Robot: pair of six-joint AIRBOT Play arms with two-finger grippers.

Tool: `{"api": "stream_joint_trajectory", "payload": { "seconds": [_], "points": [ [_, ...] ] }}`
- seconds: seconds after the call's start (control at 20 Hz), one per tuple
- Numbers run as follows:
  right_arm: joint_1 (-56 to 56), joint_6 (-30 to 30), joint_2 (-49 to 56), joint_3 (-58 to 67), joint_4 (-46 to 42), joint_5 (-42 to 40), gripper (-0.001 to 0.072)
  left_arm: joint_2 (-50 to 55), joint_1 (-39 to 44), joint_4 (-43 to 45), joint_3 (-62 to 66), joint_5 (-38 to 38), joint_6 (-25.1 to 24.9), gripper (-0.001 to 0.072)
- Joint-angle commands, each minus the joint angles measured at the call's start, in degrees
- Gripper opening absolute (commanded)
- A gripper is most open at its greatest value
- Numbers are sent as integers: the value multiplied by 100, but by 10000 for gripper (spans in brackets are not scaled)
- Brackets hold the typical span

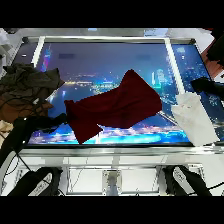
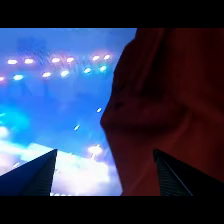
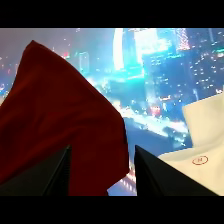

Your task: Fold the shirts.

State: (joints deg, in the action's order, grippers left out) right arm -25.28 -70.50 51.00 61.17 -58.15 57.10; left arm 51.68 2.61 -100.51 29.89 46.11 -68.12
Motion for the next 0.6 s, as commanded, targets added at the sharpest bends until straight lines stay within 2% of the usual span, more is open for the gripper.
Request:
{"api": "stream_joint_trajectory", "payload": {
  "seconds": [0.0,0.05,0.35,0.55],
  "points": [
    [-9,7,-42,-11,256,90,444,426,-11,-348,-55,-732,-122,620],
    [-7,7,-42,-11,286,105,445,448,-11,-352,-44,-863,-155,573],
    [-7,7,-42,-11,507,236,444,992,-11,-339,442,-968,-459,572],
    [-7,7,-42,-11,503,306,445,1432,-11,-341,660,-527,-632,570]
  ]
}}
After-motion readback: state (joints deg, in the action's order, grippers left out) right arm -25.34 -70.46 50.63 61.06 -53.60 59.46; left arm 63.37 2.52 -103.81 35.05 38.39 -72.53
